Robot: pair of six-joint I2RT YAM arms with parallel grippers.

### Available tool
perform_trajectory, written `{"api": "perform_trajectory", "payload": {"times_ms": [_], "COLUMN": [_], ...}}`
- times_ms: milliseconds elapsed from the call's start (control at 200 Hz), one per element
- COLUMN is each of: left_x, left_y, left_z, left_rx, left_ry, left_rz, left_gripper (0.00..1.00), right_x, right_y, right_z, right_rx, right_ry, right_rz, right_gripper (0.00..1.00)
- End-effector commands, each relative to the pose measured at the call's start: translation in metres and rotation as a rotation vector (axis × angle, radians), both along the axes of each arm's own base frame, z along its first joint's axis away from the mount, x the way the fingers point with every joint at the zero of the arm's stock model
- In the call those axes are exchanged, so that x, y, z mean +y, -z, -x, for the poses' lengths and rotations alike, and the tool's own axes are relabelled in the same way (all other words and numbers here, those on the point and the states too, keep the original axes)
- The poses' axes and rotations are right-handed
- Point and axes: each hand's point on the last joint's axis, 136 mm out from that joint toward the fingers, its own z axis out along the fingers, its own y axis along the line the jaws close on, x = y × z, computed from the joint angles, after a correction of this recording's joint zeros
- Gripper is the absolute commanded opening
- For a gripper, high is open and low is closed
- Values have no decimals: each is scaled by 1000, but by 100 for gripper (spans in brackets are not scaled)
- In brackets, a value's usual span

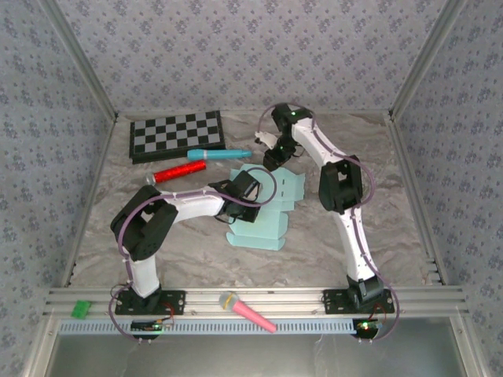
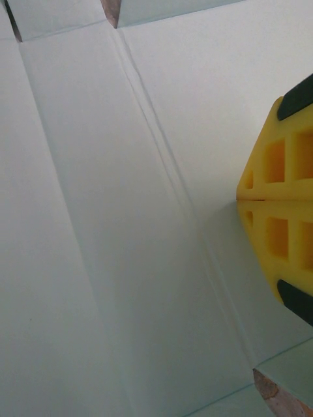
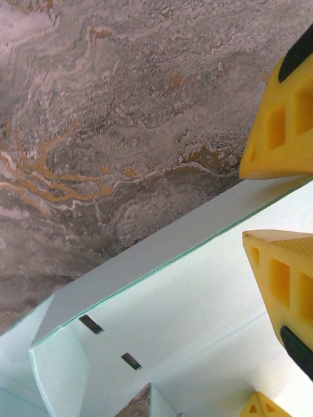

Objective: Fold the paper box

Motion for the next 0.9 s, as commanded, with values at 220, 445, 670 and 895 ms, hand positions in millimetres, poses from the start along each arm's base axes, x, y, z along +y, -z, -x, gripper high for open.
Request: {"api": "perform_trajectory", "payload": {"times_ms": [220, 445, 670, 895], "left_x": [26, 21, 29, 55], "left_y": [17, -4, -39, -39], "left_z": [12, 7, -2, -3], "left_rx": [31, -3, -74, -74], "left_ry": [-3, -8, -66, -179], "left_rz": [-117, -80, -21, 63], "left_gripper": [0, 5, 24, 36], "right_x": [-7, -13, -21, -27], "right_y": [-20, -40, -68, -84], "right_z": [3, -11, -10, -7], "right_rx": [-108, -341, -515, -648], "right_ry": [-99, -152, -172, -216], "right_rz": [46, 67, 63, 117], "right_gripper": [15, 4, 1, 0]}}
